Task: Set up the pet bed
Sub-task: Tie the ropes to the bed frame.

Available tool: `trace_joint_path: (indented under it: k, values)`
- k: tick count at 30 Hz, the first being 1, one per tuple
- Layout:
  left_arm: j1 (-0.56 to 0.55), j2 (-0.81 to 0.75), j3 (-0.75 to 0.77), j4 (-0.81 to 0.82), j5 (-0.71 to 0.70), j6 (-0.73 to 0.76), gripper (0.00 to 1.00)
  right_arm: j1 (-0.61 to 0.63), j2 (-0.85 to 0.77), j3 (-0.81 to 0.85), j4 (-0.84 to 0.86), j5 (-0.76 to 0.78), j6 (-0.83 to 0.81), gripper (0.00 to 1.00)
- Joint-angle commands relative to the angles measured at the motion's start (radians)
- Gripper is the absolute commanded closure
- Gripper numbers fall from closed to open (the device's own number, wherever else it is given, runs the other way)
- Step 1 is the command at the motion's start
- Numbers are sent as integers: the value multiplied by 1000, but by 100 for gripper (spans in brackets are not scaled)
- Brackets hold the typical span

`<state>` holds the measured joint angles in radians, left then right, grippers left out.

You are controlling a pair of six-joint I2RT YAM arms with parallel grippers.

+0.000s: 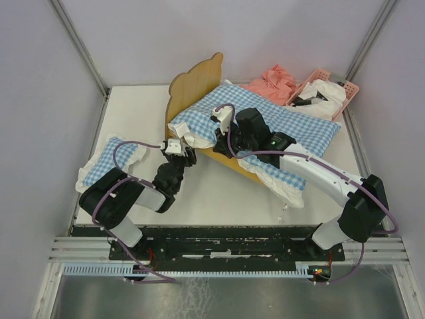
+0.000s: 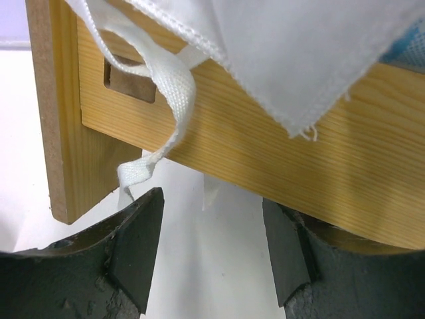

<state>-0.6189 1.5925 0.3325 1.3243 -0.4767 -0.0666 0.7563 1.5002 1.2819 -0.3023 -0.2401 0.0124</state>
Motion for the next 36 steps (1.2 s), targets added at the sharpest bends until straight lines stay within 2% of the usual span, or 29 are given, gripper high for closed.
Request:
trace_joint_path:
  k: [1, 4, 6, 8, 11, 13, 16, 20, 23, 31, 34, 35, 36]
  values:
    - [1, 62, 54, 237, 28, 109, 33, 5, -88, 61, 159, -25, -12, 98]
    - [2, 86, 67, 278, 4, 135, 37, 5, -92, 57, 153, -30, -12, 98]
    - [4, 102, 74, 304, 9, 152, 44, 5, -96, 51, 151, -30, -12, 98]
    - [5, 103, 75, 309, 33, 160, 57, 5, -98, 47, 153, -30, -12, 98]
    - [5, 89, 53, 310, 62, 144, 85, 5, -97, 38, 165, -21, -10, 98]
    - [5, 69, 20, 308, 70, 113, 96, 5, -97, 28, 179, -2, -9, 98]
    - [5, 23, -38, 265, 76, 44, 97, 4, -93, 19, 183, 30, -19, 98]
    - [5, -69, -80, 87, 103, -35, 97, -6, -84, -4, 201, 36, -33, 98]
    - [5, -118, -115, 35, 110, -53, 97, -16, -85, -24, 222, 28, -27, 98]
    - [7, -194, -129, -96, -23, -95, 97, -38, -136, -38, 179, -25, -64, 98]
    - [8, -264, -116, -217, -54, -158, 97, -50, -159, -35, 134, -58, -94, 98]
    - [8, -292, -108, -273, -71, -186, 95, -55, -165, -32, 118, -73, -109, 98]
    - [9, -323, -102, -348, -76, -219, 90, -57, -169, -33, 101, -87, -120, 98]
